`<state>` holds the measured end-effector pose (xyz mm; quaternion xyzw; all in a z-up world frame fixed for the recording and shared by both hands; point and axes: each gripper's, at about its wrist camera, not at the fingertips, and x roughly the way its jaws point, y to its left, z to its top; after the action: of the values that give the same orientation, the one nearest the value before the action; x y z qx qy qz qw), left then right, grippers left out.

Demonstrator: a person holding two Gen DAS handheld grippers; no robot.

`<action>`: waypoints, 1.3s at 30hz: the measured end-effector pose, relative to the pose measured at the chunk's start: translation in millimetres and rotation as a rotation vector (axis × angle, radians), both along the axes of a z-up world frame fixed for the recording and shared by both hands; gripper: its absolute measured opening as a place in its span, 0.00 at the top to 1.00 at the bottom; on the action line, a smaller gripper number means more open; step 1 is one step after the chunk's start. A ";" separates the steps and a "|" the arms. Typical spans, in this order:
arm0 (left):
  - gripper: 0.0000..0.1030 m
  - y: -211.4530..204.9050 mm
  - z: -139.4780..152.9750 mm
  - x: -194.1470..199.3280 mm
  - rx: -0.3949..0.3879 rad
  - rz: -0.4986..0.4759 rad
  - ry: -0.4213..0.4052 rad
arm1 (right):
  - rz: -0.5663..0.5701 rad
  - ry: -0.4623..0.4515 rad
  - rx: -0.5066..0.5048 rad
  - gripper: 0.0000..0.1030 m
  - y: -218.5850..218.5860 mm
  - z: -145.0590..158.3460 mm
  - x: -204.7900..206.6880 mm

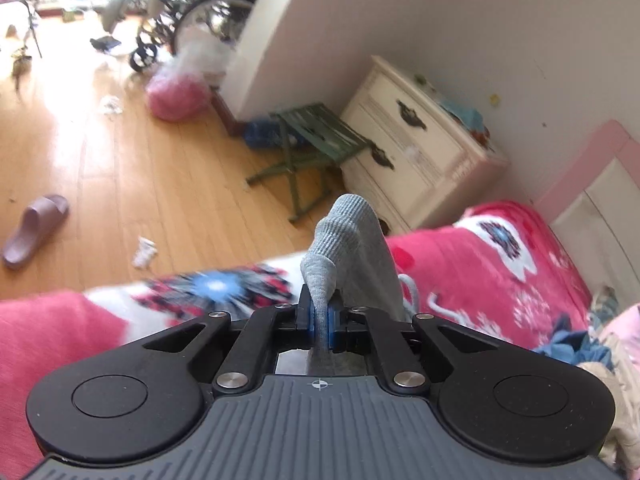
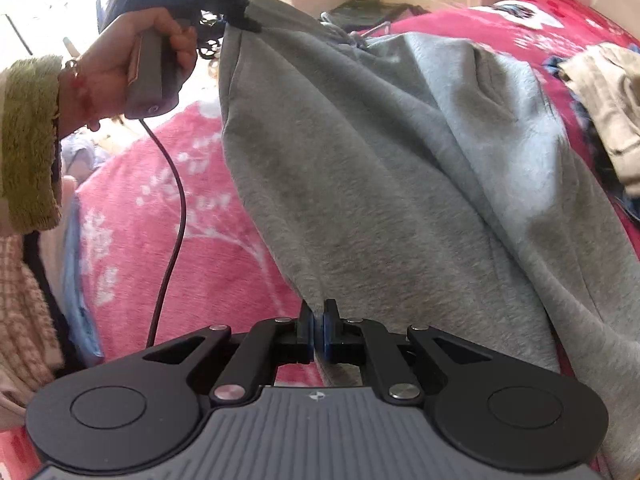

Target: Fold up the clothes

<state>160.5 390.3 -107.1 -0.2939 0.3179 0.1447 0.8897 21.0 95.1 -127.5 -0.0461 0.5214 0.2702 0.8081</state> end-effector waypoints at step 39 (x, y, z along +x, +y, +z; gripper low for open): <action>0.45 23.4 -45.2 -100.6 0.084 0.325 0.246 | -0.021 0.256 0.191 0.38 76.3 -63.7 342.6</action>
<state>59.9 413.7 -152.3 -0.2841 0.3662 0.3340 0.8207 363.6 171.3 -191.2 0.0711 0.5924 0.3137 0.7386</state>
